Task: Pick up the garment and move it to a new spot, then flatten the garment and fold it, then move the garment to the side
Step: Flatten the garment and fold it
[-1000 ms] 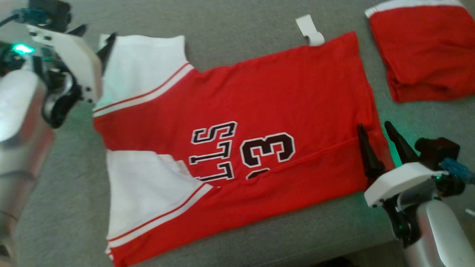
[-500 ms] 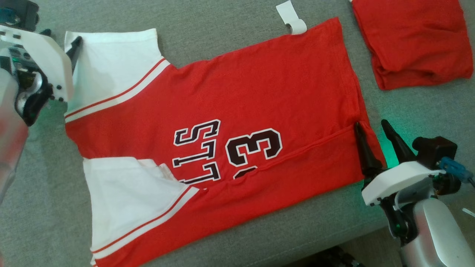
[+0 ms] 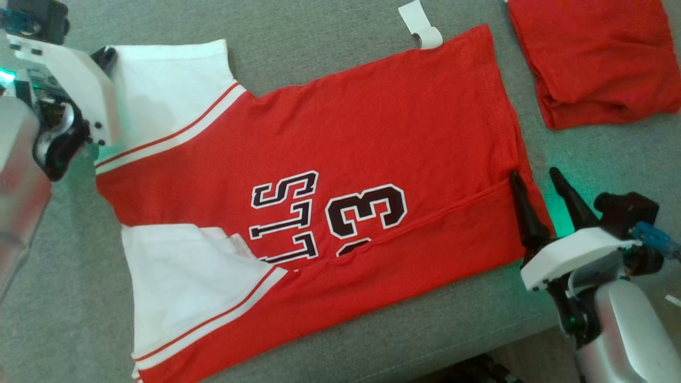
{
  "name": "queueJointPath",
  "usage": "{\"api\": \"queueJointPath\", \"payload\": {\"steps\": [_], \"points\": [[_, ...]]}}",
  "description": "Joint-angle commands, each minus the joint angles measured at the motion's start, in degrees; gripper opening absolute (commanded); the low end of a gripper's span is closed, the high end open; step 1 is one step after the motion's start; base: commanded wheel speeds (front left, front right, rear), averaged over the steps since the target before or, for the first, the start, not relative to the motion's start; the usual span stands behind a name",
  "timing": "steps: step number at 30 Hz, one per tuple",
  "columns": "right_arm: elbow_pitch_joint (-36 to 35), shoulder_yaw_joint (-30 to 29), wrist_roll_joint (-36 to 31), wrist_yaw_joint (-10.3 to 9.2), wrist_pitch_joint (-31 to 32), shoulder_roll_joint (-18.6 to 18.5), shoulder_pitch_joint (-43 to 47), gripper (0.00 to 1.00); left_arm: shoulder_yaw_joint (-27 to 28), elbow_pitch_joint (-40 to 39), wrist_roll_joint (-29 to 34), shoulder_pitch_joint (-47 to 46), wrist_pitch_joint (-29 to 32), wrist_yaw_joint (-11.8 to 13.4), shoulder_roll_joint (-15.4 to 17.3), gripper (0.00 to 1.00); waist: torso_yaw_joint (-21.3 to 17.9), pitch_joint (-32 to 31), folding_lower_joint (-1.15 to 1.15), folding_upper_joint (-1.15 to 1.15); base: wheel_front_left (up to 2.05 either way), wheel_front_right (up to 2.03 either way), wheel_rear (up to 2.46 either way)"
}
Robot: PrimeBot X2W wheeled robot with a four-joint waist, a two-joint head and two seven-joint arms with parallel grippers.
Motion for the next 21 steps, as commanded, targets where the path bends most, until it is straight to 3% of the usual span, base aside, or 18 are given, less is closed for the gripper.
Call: {"api": "queueJointPath", "payload": {"steps": [1, 9, 21], "points": [[-1.6, 0.8, 0.0, -0.04, -0.1, -1.4, -1.6, 1.0, 1.1, -1.0, 0.1, -2.0, -0.8, 0.1, 3.0, 0.0, 0.2, -0.3, 0.0, 0.0, 0.0, 0.0, 0.0], [0.4, 1.7, 2.4, -0.04, 6.1, -4.0, -10.6, 1.0, -3.8, -2.7, 0.8, -3.8, -7.1, 0.1, 2.2, 0.0, 2.4, -2.6, 0.0, 0.0, 0.0, 0.0, 0.0], [17.3, 6.0, 7.5, -0.04, 12.9, -5.7, -29.4, 1.0, -11.5, -4.5, -1.4, -8.2, -11.3, 0.1, 0.8, 0.0, 5.9, -2.0, 0.0, 0.0, 0.0, 0.0, 0.0]]}}
